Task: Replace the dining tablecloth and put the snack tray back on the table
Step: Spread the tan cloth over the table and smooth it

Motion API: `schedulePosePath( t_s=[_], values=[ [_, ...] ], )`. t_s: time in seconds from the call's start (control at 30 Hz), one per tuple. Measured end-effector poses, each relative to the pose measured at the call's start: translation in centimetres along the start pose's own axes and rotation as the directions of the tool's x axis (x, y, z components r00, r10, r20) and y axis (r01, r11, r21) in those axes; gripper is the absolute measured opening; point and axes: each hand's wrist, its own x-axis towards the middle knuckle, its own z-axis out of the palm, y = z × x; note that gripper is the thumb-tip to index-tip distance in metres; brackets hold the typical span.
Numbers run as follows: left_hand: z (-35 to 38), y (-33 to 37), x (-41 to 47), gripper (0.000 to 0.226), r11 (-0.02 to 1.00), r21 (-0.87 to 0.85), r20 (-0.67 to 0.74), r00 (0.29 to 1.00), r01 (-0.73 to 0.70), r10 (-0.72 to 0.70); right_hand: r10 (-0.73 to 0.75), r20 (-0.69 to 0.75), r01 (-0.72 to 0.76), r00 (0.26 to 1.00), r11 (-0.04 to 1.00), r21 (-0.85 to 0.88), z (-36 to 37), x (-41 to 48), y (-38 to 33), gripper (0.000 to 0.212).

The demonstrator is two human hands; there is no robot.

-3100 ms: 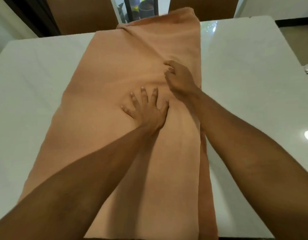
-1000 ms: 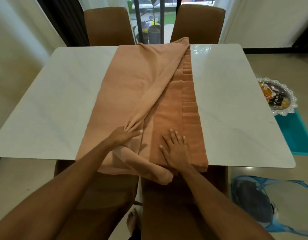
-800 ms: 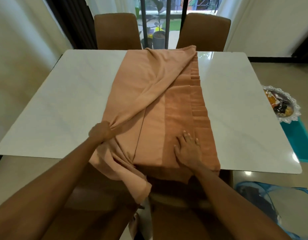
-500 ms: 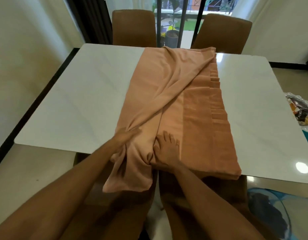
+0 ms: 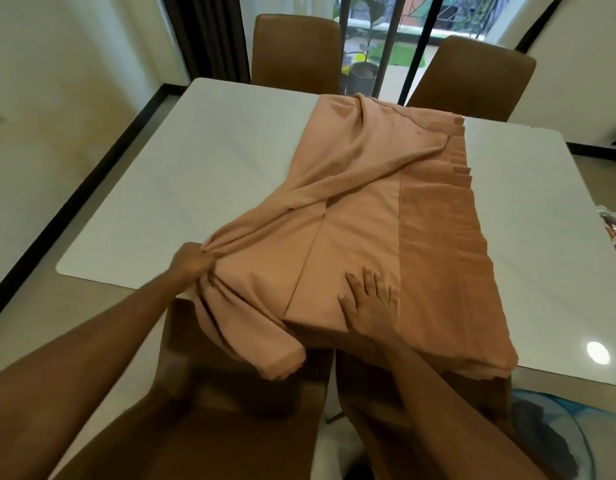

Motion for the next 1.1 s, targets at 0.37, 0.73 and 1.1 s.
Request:
schedulePosePath(
  t_s=[0.37,0.73,1.1],
  values=[
    [1.1,-2.5,0.5,0.060,0.787,0.549,-0.013,0.938,-0.282,0.345,-0.173,-0.111,0.184,0.979,0.978,0.098,1.4,3.6,-12.3,0.048],
    [-0.8,-6.6,4.7,0.090,0.819,0.568,0.098,0.995,-0.082,0.032,-0.232,-0.212,0.227,0.949,0.973,-0.045,4.6,3.7,-11.2,0.068],
    [0.4,-3.6,0.3,0.076,0.702,0.711,0.004,0.998,0.047,-0.070,-0.192,-0.105,0.188,0.976,0.981,-0.054,4.1,-0.7,-9.4,0.083]
  ],
)
